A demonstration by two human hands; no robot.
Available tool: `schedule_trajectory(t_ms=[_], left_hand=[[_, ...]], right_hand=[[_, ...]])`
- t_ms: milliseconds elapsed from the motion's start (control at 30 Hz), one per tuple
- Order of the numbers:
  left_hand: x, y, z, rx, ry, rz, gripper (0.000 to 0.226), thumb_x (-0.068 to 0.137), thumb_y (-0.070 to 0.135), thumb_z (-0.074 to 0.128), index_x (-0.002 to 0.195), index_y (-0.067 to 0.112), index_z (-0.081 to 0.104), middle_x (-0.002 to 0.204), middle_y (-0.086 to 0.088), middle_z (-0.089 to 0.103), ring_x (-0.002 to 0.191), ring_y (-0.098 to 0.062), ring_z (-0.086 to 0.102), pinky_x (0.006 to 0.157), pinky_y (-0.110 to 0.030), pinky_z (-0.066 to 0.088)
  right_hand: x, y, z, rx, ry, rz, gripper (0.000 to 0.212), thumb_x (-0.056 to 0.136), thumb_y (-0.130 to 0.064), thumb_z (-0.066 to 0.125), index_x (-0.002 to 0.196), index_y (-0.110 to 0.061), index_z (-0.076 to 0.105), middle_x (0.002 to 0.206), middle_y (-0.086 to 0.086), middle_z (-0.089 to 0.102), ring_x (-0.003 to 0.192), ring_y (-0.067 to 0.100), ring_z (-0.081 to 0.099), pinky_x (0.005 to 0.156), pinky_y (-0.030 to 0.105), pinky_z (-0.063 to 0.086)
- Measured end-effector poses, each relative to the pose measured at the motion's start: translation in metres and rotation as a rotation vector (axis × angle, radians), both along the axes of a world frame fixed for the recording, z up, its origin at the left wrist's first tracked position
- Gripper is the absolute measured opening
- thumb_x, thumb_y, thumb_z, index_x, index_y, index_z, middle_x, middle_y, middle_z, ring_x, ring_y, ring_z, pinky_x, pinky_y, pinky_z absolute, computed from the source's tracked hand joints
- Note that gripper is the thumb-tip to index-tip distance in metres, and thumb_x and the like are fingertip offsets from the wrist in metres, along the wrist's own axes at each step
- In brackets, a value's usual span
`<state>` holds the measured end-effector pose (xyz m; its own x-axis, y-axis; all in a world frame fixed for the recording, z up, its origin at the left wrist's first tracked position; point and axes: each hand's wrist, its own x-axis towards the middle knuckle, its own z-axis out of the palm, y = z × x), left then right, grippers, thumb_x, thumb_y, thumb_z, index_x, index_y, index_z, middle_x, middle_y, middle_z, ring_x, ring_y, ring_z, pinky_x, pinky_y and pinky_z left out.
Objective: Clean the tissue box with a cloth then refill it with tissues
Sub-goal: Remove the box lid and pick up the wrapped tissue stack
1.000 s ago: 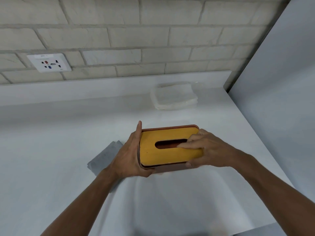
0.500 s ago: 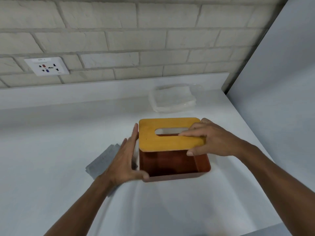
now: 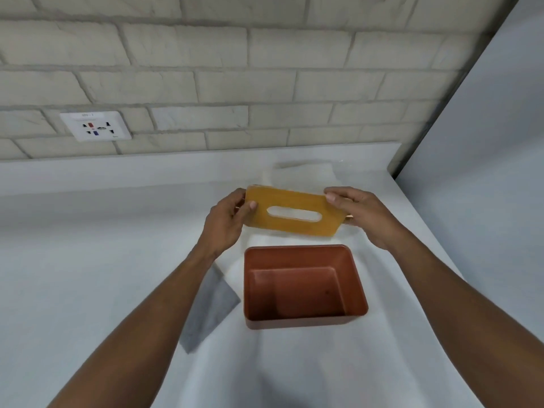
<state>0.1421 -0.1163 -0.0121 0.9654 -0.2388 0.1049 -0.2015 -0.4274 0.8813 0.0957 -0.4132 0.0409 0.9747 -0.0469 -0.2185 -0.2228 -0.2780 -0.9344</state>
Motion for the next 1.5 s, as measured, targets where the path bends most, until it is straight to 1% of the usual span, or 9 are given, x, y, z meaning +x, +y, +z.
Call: schedule_trajectory(t_ms=[167,300,500,600,700,867,1100,1267,1500], left_hand=[[0.001,-0.011,-0.018,-0.217,0.248,0.001,0.014,0.108,0.033,0.055,0.112,0.028,0.068,0.098,-0.002,0.072,0.089,-0.016,0.069,0.081,-0.043,0.058],[0.000,-0.019,-0.029,-0.227,0.328,0.122,0.020,0.106,0.033,0.058,0.121,0.025,0.068,0.098,-0.005,0.074,0.093,-0.028,0.074,0.084,-0.056,0.062],[0.008,-0.020,-0.038,-0.058,0.375,0.260,0.032,0.103,0.032,0.059,0.132,0.020,0.062,0.098,-0.003,0.072,0.091,-0.029,0.072,0.085,-0.056,0.061],[0.006,-0.024,-0.044,0.127,0.363,0.250,0.051,0.100,0.027,0.059,0.150,0.022,0.048,0.104,0.002,0.068,0.099,-0.025,0.067,0.092,-0.042,0.057],[0.004,-0.028,-0.045,0.229,0.398,0.239,0.066,0.101,0.030,0.058,0.161,0.022,0.032,0.132,-0.003,0.065,0.120,-0.028,0.061,0.097,-0.039,0.050],[0.004,-0.030,-0.029,0.562,0.297,0.181,0.055,0.099,0.046,0.058,0.151,0.032,0.046,0.145,-0.002,0.059,0.131,-0.028,0.057,0.104,-0.045,0.049],[0.005,-0.022,-0.029,0.183,0.513,0.184,0.057,0.102,0.032,0.057,0.155,0.027,0.037,0.141,-0.004,0.055,0.114,-0.026,0.058,0.095,-0.045,0.056],[0.000,-0.017,-0.024,0.205,0.453,0.126,0.067,0.100,0.049,0.060,0.158,0.029,0.034,0.153,-0.006,0.051,0.135,-0.028,0.053,0.108,-0.045,0.047],[-0.023,0.000,0.008,0.164,0.339,-0.301,0.025,0.092,0.043,0.076,0.117,0.041,0.073,0.102,0.010,0.073,0.098,-0.008,0.069,0.094,-0.030,0.054]], right_hand=[[-0.002,-0.017,-0.044,-0.061,0.153,-0.102,0.015,0.094,-0.022,0.066,0.109,-0.022,0.067,0.112,0.007,0.071,0.103,0.020,0.069,0.089,0.037,0.055],[-0.001,-0.015,-0.056,-0.045,0.080,-0.165,0.027,0.094,-0.009,0.060,0.112,-0.029,0.067,0.096,0.004,0.066,0.089,0.019,0.067,0.086,0.036,0.057],[0.006,-0.007,-0.065,-0.019,0.088,-0.141,0.047,0.091,-0.002,0.058,0.133,-0.024,0.057,0.114,0.006,0.069,0.102,0.019,0.069,0.087,0.027,0.055],[0.006,-0.005,-0.073,-0.029,0.125,-0.133,0.050,0.092,-0.006,0.059,0.140,-0.021,0.052,0.126,0.003,0.062,0.110,0.016,0.064,0.095,0.030,0.053],[0.004,-0.002,-0.074,-0.061,0.163,-0.117,0.035,0.095,-0.013,0.060,0.129,-0.023,0.063,0.122,-0.001,0.067,0.108,0.015,0.066,0.089,0.028,0.054],[-0.004,-0.005,-0.076,-0.078,0.235,-0.098,0.025,0.097,-0.034,0.059,0.119,-0.027,0.069,0.114,-0.008,0.071,0.099,0.011,0.070,0.086,0.027,0.053],[-0.004,-0.012,-0.087,0.052,0.360,-0.187,0.040,0.097,-0.046,0.053,0.129,-0.023,0.061,0.115,-0.006,0.070,0.106,0.014,0.068,0.106,0.046,0.046],[-0.008,-0.012,-0.077,-0.024,0.352,-0.127,0.044,0.098,-0.052,0.050,0.131,-0.025,0.059,0.120,-0.007,0.067,0.104,0.013,0.067,0.084,0.033,0.052],[-0.038,-0.014,-0.049,-0.152,0.259,0.024,0.037,0.091,-0.062,0.055,0.107,-0.033,0.071,0.102,-0.002,0.073,0.097,0.016,0.070,0.080,0.030,0.055]])
